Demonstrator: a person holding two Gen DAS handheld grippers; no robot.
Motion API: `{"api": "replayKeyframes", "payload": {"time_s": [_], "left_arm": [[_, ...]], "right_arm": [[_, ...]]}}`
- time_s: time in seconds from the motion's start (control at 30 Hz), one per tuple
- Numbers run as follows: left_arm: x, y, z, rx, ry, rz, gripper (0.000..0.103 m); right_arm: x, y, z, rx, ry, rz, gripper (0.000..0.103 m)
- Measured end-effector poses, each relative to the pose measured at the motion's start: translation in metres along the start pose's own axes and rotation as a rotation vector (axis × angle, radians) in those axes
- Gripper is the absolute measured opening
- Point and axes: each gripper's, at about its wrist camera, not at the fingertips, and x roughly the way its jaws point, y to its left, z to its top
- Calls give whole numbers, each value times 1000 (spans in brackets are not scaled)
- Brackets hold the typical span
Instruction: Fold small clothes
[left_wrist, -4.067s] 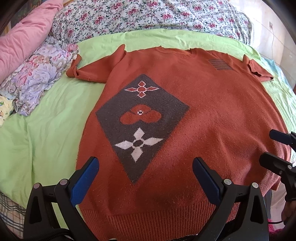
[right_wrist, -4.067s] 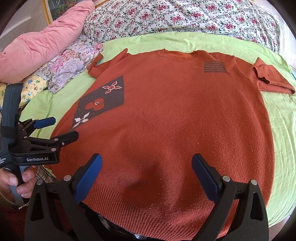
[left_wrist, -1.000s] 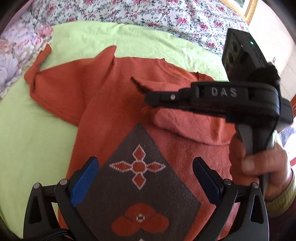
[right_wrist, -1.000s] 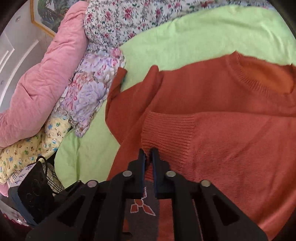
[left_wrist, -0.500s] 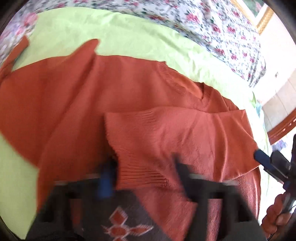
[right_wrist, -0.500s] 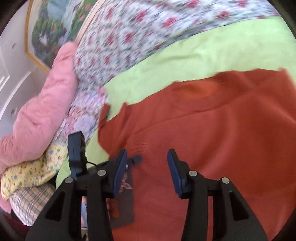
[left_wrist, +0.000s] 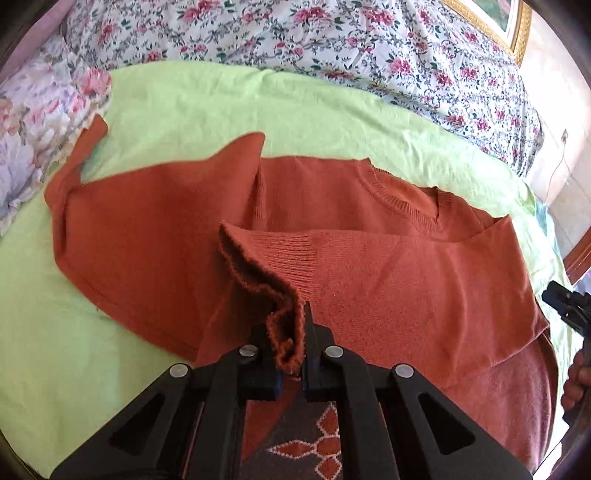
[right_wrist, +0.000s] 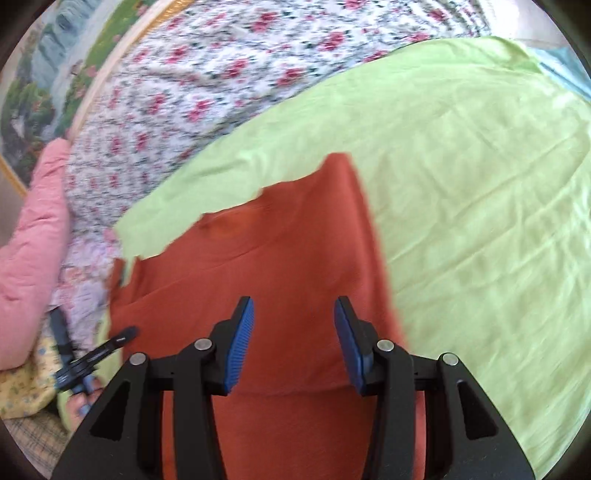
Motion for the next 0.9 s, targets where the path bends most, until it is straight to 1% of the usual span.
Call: {"api": "replayKeyframes", "payload": {"time_s": [0.03, 0.07, 0.13, 0.2, 0.3, 0.33, 0.37, 0.43, 0.5, 0.53, 0.6, 0.63, 0.7, 0.77, 0.8, 0.87, 0.9], "left_arm": [[0, 2, 1, -11, 0, -1, 5], [1, 2, 1, -19, 5, -7, 5], [4, -2, -1, 3, 21, -2, 5], [6, -7, -6, 28, 30, 7, 5], [9, -10, -10, 34, 48, 1, 5], [9, -11, -9, 36, 51, 0, 5], [9, -11, -8, 37, 50, -3, 5], [8, -15, -5, 36, 44, -27, 5], [10, -20, -2, 39, 40, -36, 5], [14, -22, -2, 45, 45, -21, 5], [23, -21, -4, 54, 63, 17, 5], [26, -18, -7, 50, 79, 24, 6], [23, -10, -11, 33, 87, -1, 7], [11, -3, -16, 22, 81, -28, 9], [4, 0, -19, 15, 75, -44, 10], [-11, 9, -25, 4, 58, -60, 12], [-17, 14, -28, -2, 53, -58, 12]], "right_arm": [[5, -4, 6, -12, -1, -37, 47], [10, -6, 11, -19, 2, -63, 50], [22, -11, 19, -30, 15, -108, 55], [36, -17, 27, -47, 41, -145, 56], [62, -24, 32, -62, 106, -167, 54], [66, -24, 33, -89, 113, -173, 36], [66, -23, 35, -123, 108, -180, 12], [58, -28, 40, -115, 89, -161, 12], [54, -33, 43, -123, 70, -182, 12], [55, -37, 43, -125, 71, -195, 11], [58, -45, 39, -105, 80, -194, 11], [58, -47, 38, -93, 75, -190, 12], [51, -46, 36, -69, 61, -194, 15], [39, -40, 35, -47, 24, -218, 24], [30, -36, 33, -36, 9, -206, 27], [13, -23, 22, -28, -18, -138, 51], [8, -15, 16, -45, -27, -115, 55]]}}
